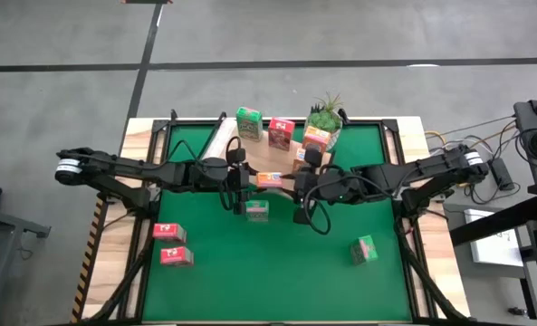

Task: Stack cereal on shelf
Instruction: Put the orange cereal box aligned with the other orange cereal boxes on the shelf

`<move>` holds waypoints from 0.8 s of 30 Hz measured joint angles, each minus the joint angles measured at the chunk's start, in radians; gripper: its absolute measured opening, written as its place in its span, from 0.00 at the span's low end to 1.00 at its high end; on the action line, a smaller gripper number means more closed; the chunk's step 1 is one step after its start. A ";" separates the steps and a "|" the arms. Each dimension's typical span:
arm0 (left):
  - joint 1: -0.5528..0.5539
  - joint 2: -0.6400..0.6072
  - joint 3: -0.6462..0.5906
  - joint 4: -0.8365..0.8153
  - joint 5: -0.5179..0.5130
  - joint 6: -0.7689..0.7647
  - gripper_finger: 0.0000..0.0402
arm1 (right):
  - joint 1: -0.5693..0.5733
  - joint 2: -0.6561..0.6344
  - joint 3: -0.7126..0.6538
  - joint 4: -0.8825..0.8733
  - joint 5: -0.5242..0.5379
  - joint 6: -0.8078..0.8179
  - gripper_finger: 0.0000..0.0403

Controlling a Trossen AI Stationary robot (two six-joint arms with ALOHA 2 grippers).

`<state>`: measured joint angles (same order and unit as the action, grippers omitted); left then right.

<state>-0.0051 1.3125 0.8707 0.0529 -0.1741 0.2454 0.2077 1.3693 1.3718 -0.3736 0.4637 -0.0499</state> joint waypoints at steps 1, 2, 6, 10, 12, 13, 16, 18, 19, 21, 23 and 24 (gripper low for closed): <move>0.000 0.000 0.000 0.001 0.000 0.006 0.45 | -0.006 0.002 0.010 0.000 -0.001 -0.011 0.35; 0.000 0.000 0.000 0.002 0.000 0.010 0.45 | -0.013 0.003 0.019 -0.004 -0.002 -0.020 0.39; 0.000 0.000 0.000 0.007 0.000 0.026 0.45 | -0.047 0.017 0.045 -0.056 -0.032 -0.039 0.53; 0.000 0.000 0.000 0.010 0.000 0.026 0.45 | -0.090 0.036 0.059 -0.073 -0.148 -0.039 0.62; 0.000 0.000 -0.001 0.011 0.000 0.026 0.45 | -0.103 0.048 0.062 -0.089 -0.156 -0.040 0.66; 0.000 0.000 -0.001 0.011 0.000 0.026 0.45 | -0.108 0.054 0.062 -0.093 -0.157 -0.045 0.67; 0.000 0.000 -0.001 0.012 0.000 0.026 0.45 | -0.119 0.065 0.062 -0.107 -0.157 -0.053 0.70; 0.000 0.000 -0.001 0.012 0.000 0.026 0.45 | -0.120 0.067 0.062 -0.105 -0.157 -0.066 0.71; 0.000 0.000 -0.001 0.012 0.000 0.026 0.45 | -0.120 0.067 0.062 -0.112 -0.158 -0.068 0.71; 0.000 0.000 -0.001 0.015 0.000 0.026 0.45 | -0.120 0.071 0.062 -0.121 -0.158 -0.073 0.70; 0.000 0.000 -0.001 0.015 0.000 0.026 0.45 | -0.120 0.073 0.062 -0.135 -0.159 -0.073 0.69; 0.000 0.000 -0.001 0.016 0.000 0.026 0.45 | -0.120 0.073 0.062 -0.138 -0.161 -0.073 0.68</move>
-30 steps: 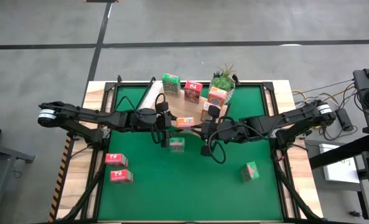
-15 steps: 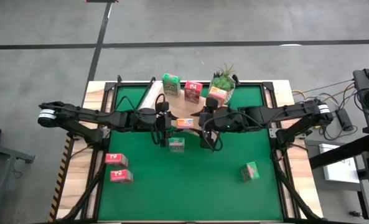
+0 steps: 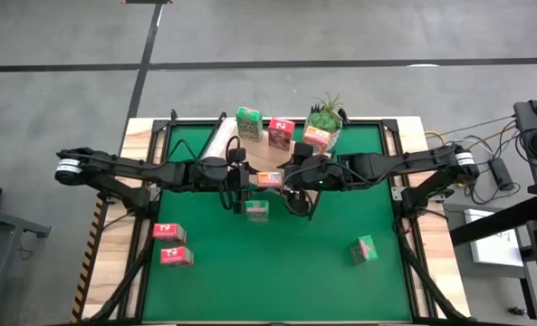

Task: Stack cereal on shelf
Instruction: Put the orange cereal box aligned with the other orange cereal boxes on the shelf

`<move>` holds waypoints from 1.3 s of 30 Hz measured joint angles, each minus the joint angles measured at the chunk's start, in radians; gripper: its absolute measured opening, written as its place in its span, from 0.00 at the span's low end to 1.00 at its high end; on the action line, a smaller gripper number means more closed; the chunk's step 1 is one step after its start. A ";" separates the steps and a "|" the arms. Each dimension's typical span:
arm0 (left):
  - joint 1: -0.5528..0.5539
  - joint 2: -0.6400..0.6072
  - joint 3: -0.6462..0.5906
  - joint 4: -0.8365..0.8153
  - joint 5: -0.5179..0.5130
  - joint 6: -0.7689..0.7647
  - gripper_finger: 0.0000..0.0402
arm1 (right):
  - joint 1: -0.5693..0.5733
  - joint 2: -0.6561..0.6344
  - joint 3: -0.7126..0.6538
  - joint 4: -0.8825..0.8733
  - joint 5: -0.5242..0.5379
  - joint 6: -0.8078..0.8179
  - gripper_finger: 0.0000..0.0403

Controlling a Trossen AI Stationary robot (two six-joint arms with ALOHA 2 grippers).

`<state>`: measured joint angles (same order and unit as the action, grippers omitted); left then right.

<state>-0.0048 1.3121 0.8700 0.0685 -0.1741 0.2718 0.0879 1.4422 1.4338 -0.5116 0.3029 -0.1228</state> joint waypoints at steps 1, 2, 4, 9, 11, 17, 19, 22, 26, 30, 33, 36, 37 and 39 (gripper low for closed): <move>0.000 0.000 0.000 0.000 0.000 0.000 0.45 | 0.000 0.000 0.000 0.000 -0.006 0.000 0.67; 0.000 0.000 0.000 0.000 0.000 0.000 0.45 | 0.000 0.000 0.000 -0.001 -0.015 0.000 0.67; 0.000 0.000 0.000 0.000 0.000 0.000 0.45 | 0.000 0.002 0.000 -0.002 -0.019 0.000 0.66; 0.000 0.000 0.000 0.000 0.000 0.000 0.45 | 0.000 0.008 0.000 -0.004 -0.020 -0.007 0.66; 0.000 0.000 0.001 0.000 0.000 -0.003 0.45 | 0.000 0.012 0.000 -0.003 -0.019 -0.008 0.66; 0.000 0.000 0.001 0.001 0.000 -0.010 0.45 | 0.001 0.021 0.000 -0.001 -0.019 -0.009 0.66; 0.000 0.000 0.001 0.002 0.000 -0.010 0.45 | 0.001 0.022 0.000 -0.002 -0.020 -0.009 0.66; 0.000 0.000 0.002 0.002 0.000 -0.011 0.45 | 0.001 0.026 0.000 0.000 -0.019 -0.010 0.65; 0.000 -0.001 0.002 0.001 0.001 -0.013 0.45 | 0.001 0.028 0.000 0.000 -0.019 -0.011 0.59; 0.000 0.000 0.002 0.001 0.003 -0.016 0.45 | 0.001 0.028 0.000 0.000 -0.018 -0.011 0.51; 0.000 -0.001 0.002 0.000 0.004 -0.018 0.45 | 0.001 0.027 0.000 0.000 -0.017 -0.009 0.47; 0.000 -0.001 0.003 0.002 0.004 -0.019 0.45 | 0.001 0.026 0.000 0.000 -0.018 0.003 0.45; 0.000 -0.001 0.003 0.002 0.004 -0.019 0.45 | 0.001 0.026 0.000 0.000 -0.018 0.009 0.45; 0.000 -0.001 0.003 0.002 0.004 -0.021 0.45 | 0.001 0.026 0.000 -0.001 -0.018 0.021 0.44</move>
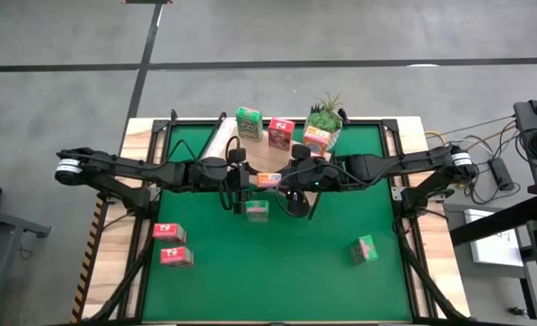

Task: Stack cereal on shelf
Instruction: Put the orange cereal box aligned with the other orange cereal boxes on the shelf

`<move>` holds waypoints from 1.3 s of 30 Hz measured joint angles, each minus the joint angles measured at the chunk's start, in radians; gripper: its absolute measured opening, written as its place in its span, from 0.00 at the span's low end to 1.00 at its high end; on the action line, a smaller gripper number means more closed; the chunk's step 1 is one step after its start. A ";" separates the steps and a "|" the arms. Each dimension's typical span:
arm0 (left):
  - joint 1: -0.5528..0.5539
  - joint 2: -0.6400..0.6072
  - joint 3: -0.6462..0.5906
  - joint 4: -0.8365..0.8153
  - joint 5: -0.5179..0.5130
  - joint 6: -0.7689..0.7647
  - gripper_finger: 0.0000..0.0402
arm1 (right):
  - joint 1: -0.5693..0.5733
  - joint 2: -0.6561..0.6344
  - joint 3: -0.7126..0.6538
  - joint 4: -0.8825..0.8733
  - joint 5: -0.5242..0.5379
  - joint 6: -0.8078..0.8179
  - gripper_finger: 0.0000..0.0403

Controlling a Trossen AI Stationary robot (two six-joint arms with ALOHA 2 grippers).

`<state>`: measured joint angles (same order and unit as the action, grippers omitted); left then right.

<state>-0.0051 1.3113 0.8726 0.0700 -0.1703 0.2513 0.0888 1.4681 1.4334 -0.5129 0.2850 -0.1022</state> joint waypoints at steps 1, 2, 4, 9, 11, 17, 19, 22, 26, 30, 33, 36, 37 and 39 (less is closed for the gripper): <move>0.000 0.000 0.000 0.000 0.000 -0.001 0.45 | 0.000 0.000 0.000 -0.001 0.000 0.004 0.43; 0.000 0.000 0.000 0.000 0.000 -0.002 0.45 | 0.000 0.000 0.000 -0.002 -0.001 0.008 0.43; 0.000 0.000 0.000 0.000 0.000 -0.009 0.45 | 0.000 0.000 0.000 -0.003 0.000 0.013 0.42; 0.000 0.000 0.000 0.001 -0.001 -0.017 0.47 | 0.000 -0.002 0.000 -0.003 0.000 0.016 0.42; 0.000 0.000 0.000 0.001 -0.004 -0.017 0.49 | 0.000 -0.002 0.000 -0.003 0.000 0.019 0.43; 0.000 -0.016 0.000 0.000 -0.005 -0.002 0.62 | 0.000 -0.015 0.000 -0.014 0.000 0.082 0.42; 0.000 -0.026 0.000 -0.002 -0.006 0.010 0.65 | 0.000 -0.023 0.000 -0.021 0.002 0.102 0.41; 0.000 -0.040 0.000 -0.012 -0.006 0.026 0.68 | 0.000 -0.039 0.000 -0.052 0.002 0.129 0.41; 0.000 -0.067 0.000 -0.027 -0.006 0.028 0.69 | 0.000 -0.061 -0.001 -0.092 0.003 0.168 0.41; 0.000 -0.090 0.000 -0.033 -0.006 0.028 0.69 | 0.000 -0.080 -0.001 -0.139 0.004 0.234 0.41; 0.000 -0.100 0.000 -0.031 -0.007 0.025 0.69 | 0.001 -0.090 -0.001 -0.172 0.015 0.306 0.41; 0.000 -0.101 0.000 -0.034 -0.007 0.010 0.69 | 0.019 -0.102 -0.001 -0.206 0.053 0.367 0.41; 0.000 -0.101 0.000 -0.035 -0.007 0.006 0.69 | 0.028 -0.107 -0.001 -0.211 0.068 0.388 0.41; 0.000 -0.101 -0.001 -0.033 -0.007 -0.001 0.69 | 0.047 -0.118 -0.001 -0.232 0.105 0.437 0.41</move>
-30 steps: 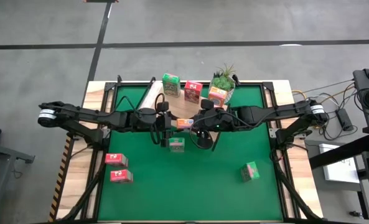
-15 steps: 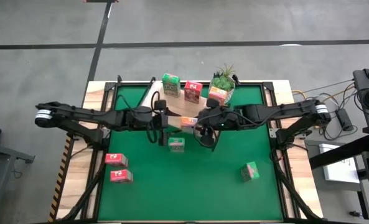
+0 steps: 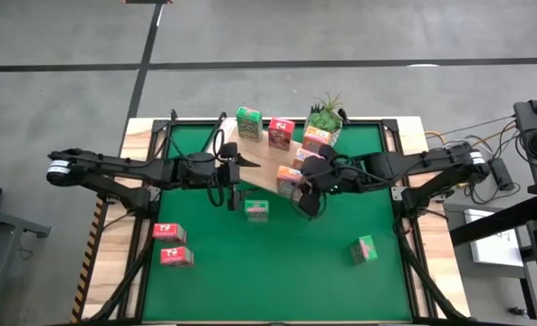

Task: Stack cereal on shelf
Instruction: Put the orange cereal box aligned with the other orange cereal boxes on the shelf

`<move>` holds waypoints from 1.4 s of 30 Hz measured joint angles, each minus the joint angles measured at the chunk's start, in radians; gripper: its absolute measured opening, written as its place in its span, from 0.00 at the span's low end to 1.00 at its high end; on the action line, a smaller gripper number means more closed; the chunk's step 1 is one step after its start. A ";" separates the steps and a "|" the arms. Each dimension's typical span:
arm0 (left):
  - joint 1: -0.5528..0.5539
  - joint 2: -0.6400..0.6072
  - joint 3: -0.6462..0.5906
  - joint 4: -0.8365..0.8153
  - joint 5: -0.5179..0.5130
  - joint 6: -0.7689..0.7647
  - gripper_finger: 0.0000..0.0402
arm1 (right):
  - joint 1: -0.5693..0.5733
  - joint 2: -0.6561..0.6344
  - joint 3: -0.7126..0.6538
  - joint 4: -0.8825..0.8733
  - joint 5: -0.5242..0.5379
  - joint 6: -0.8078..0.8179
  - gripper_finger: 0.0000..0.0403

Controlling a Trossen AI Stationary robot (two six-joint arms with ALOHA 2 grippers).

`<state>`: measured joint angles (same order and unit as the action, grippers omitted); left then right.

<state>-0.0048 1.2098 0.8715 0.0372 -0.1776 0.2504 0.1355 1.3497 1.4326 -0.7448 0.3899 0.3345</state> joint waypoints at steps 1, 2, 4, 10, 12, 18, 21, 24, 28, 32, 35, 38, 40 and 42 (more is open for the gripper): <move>0.000 0.000 -0.002 -0.001 0.000 -0.001 0.69 | 0.011 -0.007 0.000 -0.010 0.025 0.023 0.41; 0.000 0.000 -0.003 -0.002 0.000 -0.006 0.69 | 0.023 -0.012 0.000 -0.022 0.050 0.046 0.41; 0.000 0.000 -0.004 -0.001 0.000 -0.008 0.69 | 0.049 -0.020 0.000 -0.045 0.106 0.079 0.41; 0.000 0.011 -0.004 0.020 0.000 -0.016 0.69 | 0.129 -0.020 -0.011 -0.087 0.228 0.128 0.41; 0.000 0.015 -0.005 0.027 0.000 -0.016 0.69 | 0.140 -0.020 -0.024 -0.087 0.239 0.131 0.41; 0.000 0.025 -0.005 0.044 0.001 -0.024 0.69 | 0.139 -0.020 -0.054 -0.083 0.242 0.145 0.41; 0.000 0.030 -0.005 0.048 0.001 -0.028 0.69 | 0.139 -0.019 -0.066 -0.077 0.242 0.138 0.41; 0.000 0.031 -0.005 0.049 0.001 -0.028 0.69 | 0.139 -0.019 -0.068 -0.061 0.242 0.126 0.41; 0.000 0.031 -0.005 0.050 0.001 -0.028 0.69 | 0.139 -0.012 -0.068 -0.042 0.242 0.110 0.41; 0.000 0.031 -0.005 0.052 0.001 -0.028 0.69 | 0.139 -0.002 -0.076 -0.030 0.239 0.081 0.41; 0.000 0.031 -0.006 0.052 0.001 -0.028 0.69 | 0.139 0.001 -0.079 -0.023 0.240 0.068 0.43; 0.000 0.031 -0.006 0.052 0.002 -0.028 0.69 | 0.139 0.001 -0.079 -0.023 0.239 0.066 0.47; 0.000 0.031 -0.006 0.052 0.002 -0.028 0.69 | 0.139 0.001 -0.079 -0.023 0.239 0.066 0.51; 0.000 0.031 -0.006 0.052 0.002 -0.028 0.69 | 0.139 0.000 -0.079 -0.023 0.239 0.066 0.54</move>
<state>-0.0048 1.2404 0.8654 0.0891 -0.1761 0.2226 0.2749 1.3497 1.3537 -0.7681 0.6292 0.4007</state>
